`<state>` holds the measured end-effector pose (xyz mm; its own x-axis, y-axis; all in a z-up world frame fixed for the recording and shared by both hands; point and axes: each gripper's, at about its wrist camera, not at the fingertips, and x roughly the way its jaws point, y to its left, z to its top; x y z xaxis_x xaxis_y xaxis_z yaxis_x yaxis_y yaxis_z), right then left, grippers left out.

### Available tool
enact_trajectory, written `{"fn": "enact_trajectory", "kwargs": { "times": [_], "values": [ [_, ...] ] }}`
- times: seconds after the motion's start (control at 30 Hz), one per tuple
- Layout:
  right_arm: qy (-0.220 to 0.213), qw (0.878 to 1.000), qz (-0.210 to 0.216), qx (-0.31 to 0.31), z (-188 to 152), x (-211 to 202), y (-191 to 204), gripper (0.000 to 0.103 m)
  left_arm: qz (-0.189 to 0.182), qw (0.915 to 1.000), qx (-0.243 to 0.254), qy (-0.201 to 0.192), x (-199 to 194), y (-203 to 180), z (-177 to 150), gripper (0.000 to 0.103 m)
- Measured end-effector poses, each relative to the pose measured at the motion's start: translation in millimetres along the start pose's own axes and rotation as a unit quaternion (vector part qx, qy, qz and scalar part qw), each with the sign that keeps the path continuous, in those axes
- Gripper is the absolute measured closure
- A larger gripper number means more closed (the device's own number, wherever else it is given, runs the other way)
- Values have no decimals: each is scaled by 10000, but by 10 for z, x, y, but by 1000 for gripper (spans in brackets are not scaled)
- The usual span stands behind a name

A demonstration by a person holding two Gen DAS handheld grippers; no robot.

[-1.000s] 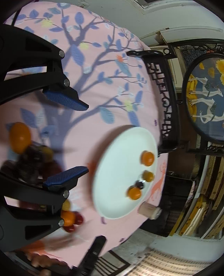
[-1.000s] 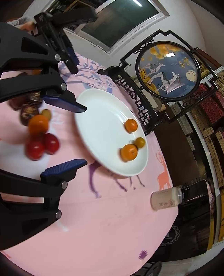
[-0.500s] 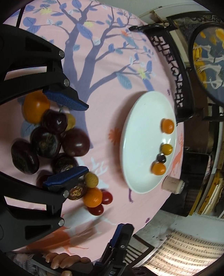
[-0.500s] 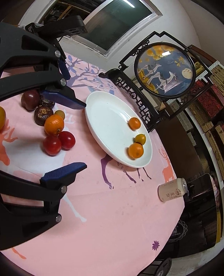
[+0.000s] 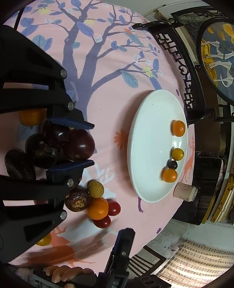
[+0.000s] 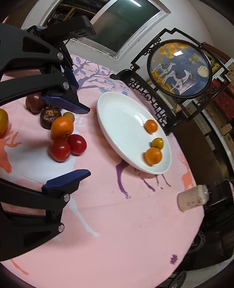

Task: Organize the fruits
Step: 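Grasp a dark red plum with the left gripper while the right gripper grasps a red tomato, then place the plum and tomato on the white plate, opening both grippers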

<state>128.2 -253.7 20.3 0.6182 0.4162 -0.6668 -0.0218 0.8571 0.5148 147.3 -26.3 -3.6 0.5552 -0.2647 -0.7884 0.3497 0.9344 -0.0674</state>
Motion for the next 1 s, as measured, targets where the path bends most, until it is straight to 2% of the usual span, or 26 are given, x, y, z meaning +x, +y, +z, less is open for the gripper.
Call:
{"fn": "enact_trajectory", "kwargs": {
  "times": [0.2,0.37,0.5,0.57,0.67,0.8,0.93,0.97,1.0],
  "values": [
    [292,9995,62,59,9,241,15,39,-20,9995,-261,-163,-88,89,49,69],
    [650,9976,118,200,12,497,-20,56,-76,9988,-417,-227,-123,149,83,69],
    [624,9979,47,149,13,524,-13,72,-35,9991,-375,-184,-95,129,72,69],
    [595,9980,58,192,8,497,-31,73,-20,9991,-385,-167,-80,133,91,69],
    [324,9994,-40,111,32,380,6,73,13,9988,-463,-156,-58,160,188,69],
    [-331,9992,-130,-194,249,172,189,73,-12,9977,-592,-323,-24,166,570,69],
    [-633,9956,-391,-571,500,354,405,72,107,9973,-606,-394,154,97,843,66],
    [-689,9945,-428,-656,526,418,431,71,221,9969,-636,-408,224,97,854,58],
    [-723,9940,-402,-719,547,487,442,64,322,9967,-632,-396,254,104,841,43]
  ]
}}
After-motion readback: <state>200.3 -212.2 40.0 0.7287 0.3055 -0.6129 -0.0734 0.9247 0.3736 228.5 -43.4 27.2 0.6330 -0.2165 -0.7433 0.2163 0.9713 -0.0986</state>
